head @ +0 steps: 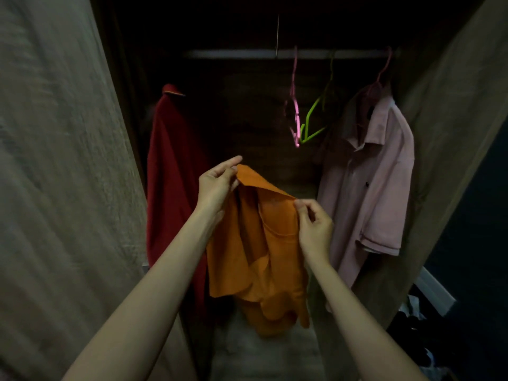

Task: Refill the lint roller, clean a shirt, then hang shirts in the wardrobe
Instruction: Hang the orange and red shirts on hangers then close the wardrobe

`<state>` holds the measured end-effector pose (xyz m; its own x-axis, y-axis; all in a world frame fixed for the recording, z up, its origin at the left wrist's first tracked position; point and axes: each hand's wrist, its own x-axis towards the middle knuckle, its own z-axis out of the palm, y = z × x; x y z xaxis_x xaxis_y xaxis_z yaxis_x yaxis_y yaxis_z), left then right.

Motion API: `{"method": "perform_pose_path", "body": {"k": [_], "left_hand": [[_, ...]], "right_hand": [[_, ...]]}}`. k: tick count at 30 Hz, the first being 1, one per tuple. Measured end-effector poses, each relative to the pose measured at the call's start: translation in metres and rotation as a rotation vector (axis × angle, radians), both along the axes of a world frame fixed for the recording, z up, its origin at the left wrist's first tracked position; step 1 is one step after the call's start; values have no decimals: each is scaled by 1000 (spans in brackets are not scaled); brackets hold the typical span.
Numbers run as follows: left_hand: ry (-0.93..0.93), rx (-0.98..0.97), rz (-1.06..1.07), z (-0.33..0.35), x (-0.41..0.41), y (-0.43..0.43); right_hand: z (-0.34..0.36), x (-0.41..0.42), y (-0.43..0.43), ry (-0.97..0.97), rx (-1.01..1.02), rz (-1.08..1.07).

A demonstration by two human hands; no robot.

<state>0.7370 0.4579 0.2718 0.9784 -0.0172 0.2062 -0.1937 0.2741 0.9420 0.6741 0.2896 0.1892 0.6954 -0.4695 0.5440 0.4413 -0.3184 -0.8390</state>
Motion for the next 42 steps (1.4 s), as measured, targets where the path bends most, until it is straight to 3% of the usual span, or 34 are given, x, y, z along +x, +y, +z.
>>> {"method": "perform_pose_path", "body": {"k": [4,7,12,19,21,23,25,29,31,36,42], "left_hand": [[-106,408,36,-19,-4,2],[-255,661,192,-31,-6,-2],[-373,564,490,-28,1,0],[-632,875,461,-22,6,33],[-736,858,288,-16,4,45],[-713,715,-18,-7,-5,52],[-687,717,-140,0,-10,56],[-614,1075,-71,14,-12,59],[-530,1149,-130,18,-14,57],[-323,925,-303,33,-22,50],[-313,933,-294,49,-15,30]], "right_hand": [[29,3,-3,-107,29,9],[45,5,-4,-122,-24,46],[57,3,-2,-132,-120,89],[68,9,-13,-183,-30,11],[70,11,-19,-178,-22,-2],[74,11,-21,-173,-19,-3],[77,12,-22,-169,-18,4],[83,14,-18,-179,-51,23],[85,15,-18,-167,-49,45],[103,29,-14,-102,-76,113],[180,76,3,-130,-202,83]]}}
